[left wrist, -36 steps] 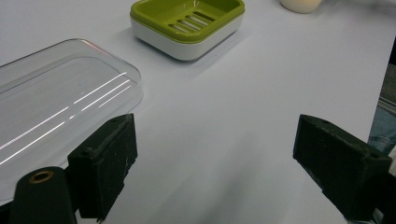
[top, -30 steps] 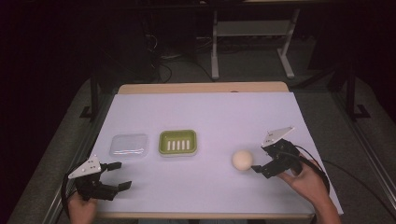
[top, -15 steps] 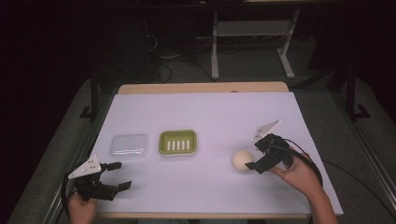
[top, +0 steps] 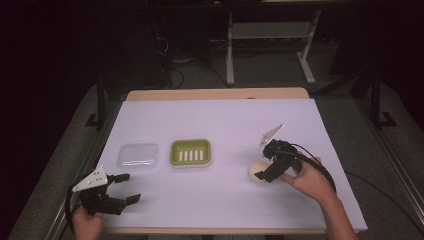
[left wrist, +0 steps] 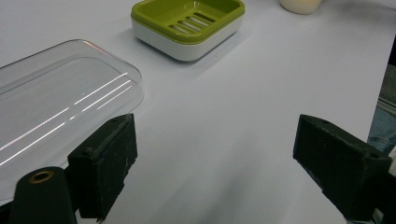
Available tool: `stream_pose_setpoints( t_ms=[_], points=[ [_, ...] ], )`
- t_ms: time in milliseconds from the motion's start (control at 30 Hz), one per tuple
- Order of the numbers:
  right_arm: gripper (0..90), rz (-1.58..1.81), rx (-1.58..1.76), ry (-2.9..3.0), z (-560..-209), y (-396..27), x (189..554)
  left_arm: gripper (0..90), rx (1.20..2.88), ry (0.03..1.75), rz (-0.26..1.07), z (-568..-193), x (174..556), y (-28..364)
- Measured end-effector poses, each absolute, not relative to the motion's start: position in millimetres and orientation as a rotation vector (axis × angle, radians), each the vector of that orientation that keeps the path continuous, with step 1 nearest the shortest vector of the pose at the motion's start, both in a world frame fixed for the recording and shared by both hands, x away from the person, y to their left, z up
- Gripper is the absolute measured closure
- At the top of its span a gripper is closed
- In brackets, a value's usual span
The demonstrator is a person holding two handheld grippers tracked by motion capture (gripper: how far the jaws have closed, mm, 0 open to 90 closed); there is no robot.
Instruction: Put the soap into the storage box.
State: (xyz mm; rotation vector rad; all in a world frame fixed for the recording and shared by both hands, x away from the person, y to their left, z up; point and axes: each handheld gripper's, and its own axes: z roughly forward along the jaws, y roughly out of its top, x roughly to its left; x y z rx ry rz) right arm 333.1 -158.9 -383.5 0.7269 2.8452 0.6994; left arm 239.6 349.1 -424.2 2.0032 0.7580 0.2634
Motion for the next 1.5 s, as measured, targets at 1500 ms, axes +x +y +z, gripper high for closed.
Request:
stream_pose_setpoints(
  t_ms=[1500],
  points=[
    [20.4, 0.455, 0.751, 2.953, -419, -141, 347, 12.9, 2.005, 0.749, 0.257, -424, 239, 348]
  ],
)
